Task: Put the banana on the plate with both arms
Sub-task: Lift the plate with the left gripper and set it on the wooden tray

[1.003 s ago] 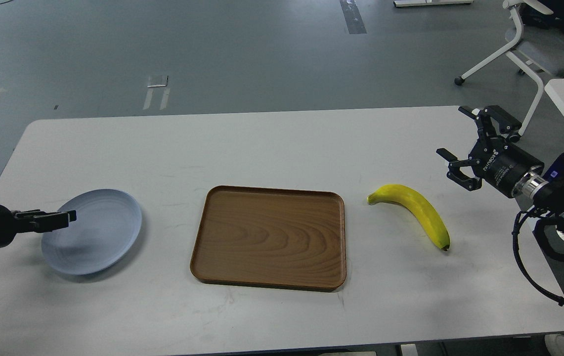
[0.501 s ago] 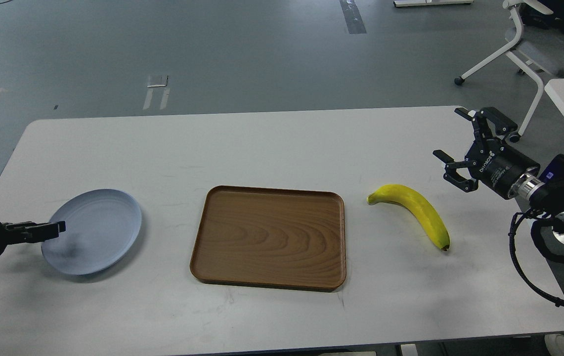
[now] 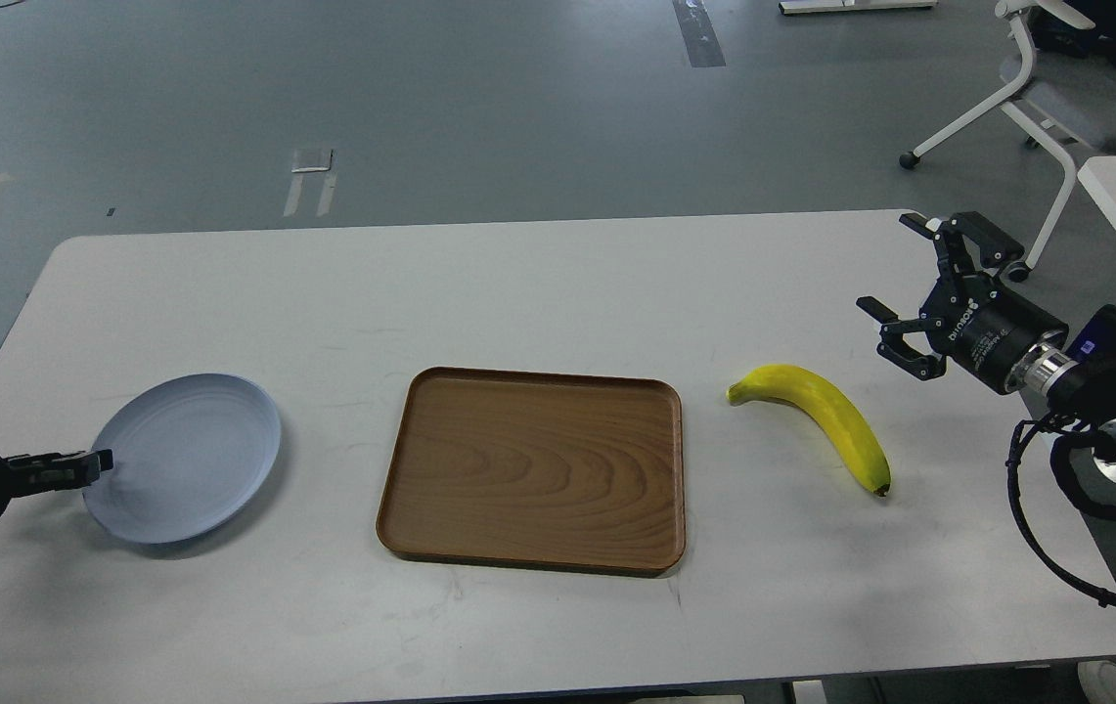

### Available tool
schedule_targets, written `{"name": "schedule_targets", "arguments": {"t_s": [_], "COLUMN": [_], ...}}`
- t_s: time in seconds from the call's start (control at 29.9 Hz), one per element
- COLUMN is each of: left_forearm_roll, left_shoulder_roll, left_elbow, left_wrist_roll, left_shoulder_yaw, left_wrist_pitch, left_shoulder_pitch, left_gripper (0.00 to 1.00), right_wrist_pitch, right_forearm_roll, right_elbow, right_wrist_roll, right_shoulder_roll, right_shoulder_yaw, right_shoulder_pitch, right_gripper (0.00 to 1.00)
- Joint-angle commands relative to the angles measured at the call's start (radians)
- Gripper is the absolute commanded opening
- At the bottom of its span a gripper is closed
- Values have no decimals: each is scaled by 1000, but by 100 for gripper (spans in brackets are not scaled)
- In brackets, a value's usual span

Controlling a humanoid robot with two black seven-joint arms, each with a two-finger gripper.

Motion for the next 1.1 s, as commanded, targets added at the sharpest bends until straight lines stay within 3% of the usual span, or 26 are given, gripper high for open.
{"name": "schedule_targets", "arguments": {"t_s": [0.0, 0.43, 0.5, 0.64, 0.7, 1.07], "left_forearm_roll": [0, -99, -136, -178, -205, -111], "left_shoulder_roll": [1, 14, 26, 21, 17, -52], "left_elbow": [0, -44, -64, -77, -94, -393], "left_wrist_roll": [0, 0, 0, 0, 0, 0], "left_shoulder_yaw": [0, -3, -2, -3, -3, 9], "left_wrist_pitch": [0, -8, -32, -187, -211, -211], "left_shoulder_pitch": [1, -31, -84, -209, -262, -435], "left_gripper": [0, 0, 0, 0, 0, 0], "right_wrist_pitch": [0, 0, 0, 0, 0, 0], "right_forearm_roll": [0, -1, -1, -1, -1, -1], "right_elbow": [0, 0, -2, -2, -3, -26], "right_wrist_roll": [0, 0, 0, 0, 0, 0], "right_shoulder_roll": [0, 0, 0, 0, 0, 0], "right_shoulder_yaw": [0, 0, 0, 0, 1, 0], "right_shoulder_pitch": [-2, -2, -1, -1, -1, -5], "right_gripper": [100, 100, 100, 100, 100, 100]}}
